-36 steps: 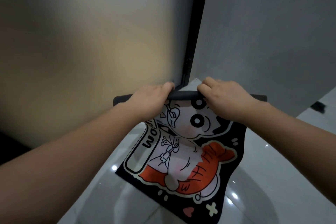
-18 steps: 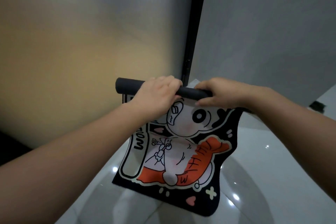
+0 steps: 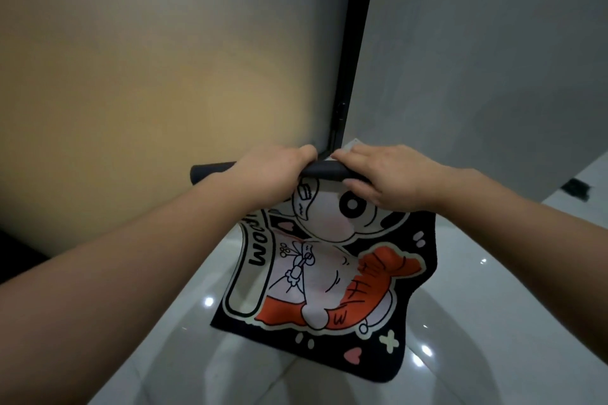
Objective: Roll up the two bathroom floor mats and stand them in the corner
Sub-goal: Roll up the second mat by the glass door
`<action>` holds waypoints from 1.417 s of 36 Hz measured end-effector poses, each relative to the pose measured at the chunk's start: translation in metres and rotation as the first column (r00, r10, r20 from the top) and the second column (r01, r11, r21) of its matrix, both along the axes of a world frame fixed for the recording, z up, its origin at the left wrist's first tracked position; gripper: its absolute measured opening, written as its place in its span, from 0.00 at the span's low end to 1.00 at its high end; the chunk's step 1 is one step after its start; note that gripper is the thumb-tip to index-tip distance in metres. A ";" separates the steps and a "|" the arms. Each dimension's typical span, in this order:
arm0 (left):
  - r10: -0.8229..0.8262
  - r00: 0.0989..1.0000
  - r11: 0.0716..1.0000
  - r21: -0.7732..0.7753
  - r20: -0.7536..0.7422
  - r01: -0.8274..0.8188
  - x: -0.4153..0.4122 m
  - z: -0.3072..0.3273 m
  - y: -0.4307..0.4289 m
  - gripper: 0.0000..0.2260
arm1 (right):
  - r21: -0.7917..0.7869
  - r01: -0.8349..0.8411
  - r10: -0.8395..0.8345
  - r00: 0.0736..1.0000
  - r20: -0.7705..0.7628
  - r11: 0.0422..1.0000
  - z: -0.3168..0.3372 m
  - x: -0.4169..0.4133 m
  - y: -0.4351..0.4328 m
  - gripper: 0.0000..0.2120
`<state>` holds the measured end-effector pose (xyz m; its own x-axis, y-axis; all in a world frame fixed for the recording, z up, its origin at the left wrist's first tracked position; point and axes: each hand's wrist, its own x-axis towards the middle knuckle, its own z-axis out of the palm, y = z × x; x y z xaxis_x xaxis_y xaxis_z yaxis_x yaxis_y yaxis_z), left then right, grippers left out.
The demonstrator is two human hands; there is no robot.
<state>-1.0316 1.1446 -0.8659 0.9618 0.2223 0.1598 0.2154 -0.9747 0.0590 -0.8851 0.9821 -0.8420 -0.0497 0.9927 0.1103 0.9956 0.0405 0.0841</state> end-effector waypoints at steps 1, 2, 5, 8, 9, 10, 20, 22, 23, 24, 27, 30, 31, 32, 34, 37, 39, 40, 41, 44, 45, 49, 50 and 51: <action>-0.014 1.000 1.000 -0.004 -0.005 0.014 -0.001 0.000 0.000 0.10 | 0.000 0.001 -0.001 1.000 0.010 1.000 0.001 -0.001 0.000 0.19; -0.034 0.999 0.999 -0.007 -0.012 0.034 -0.002 0.001 0.000 0.10 | 0.011 -0.003 0.002 0.999 0.054 1.000 0.001 -0.001 0.000 0.17; -0.064 0.994 0.996 -0.073 -0.087 0.057 -0.003 0.012 -0.001 0.15 | 0.054 -0.065 0.051 0.971 0.233 0.996 0.002 -0.005 -0.001 0.17; -0.024 0.971 0.959 -0.280 -0.239 -0.046 -0.001 0.023 0.002 0.16 | 0.109 -0.164 0.129 0.953 0.274 0.980 0.002 -0.010 -0.005 0.19; -0.021 0.964 0.934 -0.350 -0.266 -0.076 -0.001 0.024 0.003 0.16 | 0.137 -0.187 0.144 0.950 0.278 0.973 0.001 -0.011 -0.005 0.20; -0.023 0.962 0.914 -0.395 -0.271 -0.089 -0.001 0.023 0.002 0.15 | 0.153 -0.201 0.152 0.947 0.284 0.968 0.000 -0.011 -0.005 0.19; -0.043 0.994 0.989 0.143 0.101 0.028 -0.005 0.003 -0.014 0.09 | -0.388 0.162 -0.320 0.866 -0.385 0.907 0.010 0.001 0.011 0.14; -0.044 0.996 0.992 0.117 0.079 0.035 -0.005 0.005 -0.013 0.09 | -0.359 0.182 -0.319 0.871 -0.372 0.916 0.009 0.001 0.014 0.09; -0.034 0.999 0.995 0.096 0.033 0.031 -0.005 0.006 -0.012 0.09 | -0.316 0.199 -0.300 0.900 -0.316 0.928 0.008 0.000 0.014 0.09; -0.019 0.999 0.998 0.063 -0.029 0.021 -0.004 0.008 -0.012 0.10 | -0.253 0.201 -0.260 0.938 -0.228 0.946 0.006 -0.002 0.014 0.10; -0.008 0.968 0.966 -0.251 -0.252 -0.057 -0.004 0.012 -0.009 0.15 | -0.010 0.062 -0.061 0.995 0.081 0.998 -0.005 -0.007 0.012 0.07; -0.020 0.955 0.899 -0.424 -0.295 -0.112 -0.005 0.010 -0.005 0.13 | 0.106 -0.053 0.031 0.979 0.199 0.993 -0.010 -0.009 0.012 0.08; -0.001 0.963 0.911 -0.397 -0.270 -0.110 -0.006 0.008 -0.005 0.11 | 0.115 -0.061 0.037 0.980 0.195 0.991 -0.011 -0.009 0.012 0.08; 0.022 0.971 0.935 -0.339 -0.239 -0.105 -0.007 0.006 -0.005 0.09 | 0.112 -0.057 0.036 0.983 0.182 0.992 -0.012 -0.009 0.013 0.09; 0.044 0.985 0.983 -0.169 -0.164 -0.072 -0.009 0.000 -0.006 0.09 | 0.065 -0.014 0.007 0.993 0.116 0.998 -0.012 -0.010 0.015 0.13; 0.014 1.000 0.994 0.106 -0.008 -0.013 -0.011 -0.007 -0.011 0.11 | -0.173 0.151 -0.171 0.979 -0.112 0.973 -0.005 -0.012 0.020 0.16; -0.002 0.997 0.982 0.188 0.080 -0.013 -0.011 -0.012 -0.015 0.11 | -0.339 0.208 -0.305 0.915 -0.264 0.918 -0.001 -0.012 0.023 0.13; -0.005 0.995 0.981 0.192 0.103 -0.015 -0.011 -0.014 -0.016 0.11 | -0.372 0.217 -0.336 0.895 -0.294 0.902 0.000 -0.011 0.024 0.11; -0.007 0.994 0.983 0.183 0.110 -0.013 -0.011 -0.015 -0.016 0.11 | -0.375 0.225 -0.347 0.889 -0.299 0.900 -0.001 -0.011 0.025 0.10; -0.004 1.000 0.999 0.051 0.015 0.004 -0.010 -0.014 -0.010 0.11 | -0.249 0.244 -0.294 0.938 -0.186 0.937 -0.005 -0.015 0.025 0.08; 0.008 0.998 0.998 -0.058 -0.058 -0.011 -0.009 -0.013 -0.006 0.13 | -0.168 0.227 -0.244 0.966 -0.084 0.959 -0.009 -0.017 0.024 0.09; 0.008 0.970 0.872 -0.473 -0.242 -0.125 -0.011 -0.010 0.005 0.20 | 0.110 0.042 -0.065 0.974 0.216 0.993 -0.020 -0.024 0.019 0.07; 0.007 0.966 0.853 -0.502 -0.259 -0.140 -0.012 -0.012 0.005 0.19 | 0.142 0.009 -0.042 0.973 0.225 0.990 -0.021 -0.026 0.018 0.06; 0.010 0.964 0.847 -0.510 -0.267 -0.150 -0.012 -0.015 0.005 0.16 | 0.159 -0.007 -0.029 0.974 0.225 0.987 -0.022 -0.029 0.018 0.06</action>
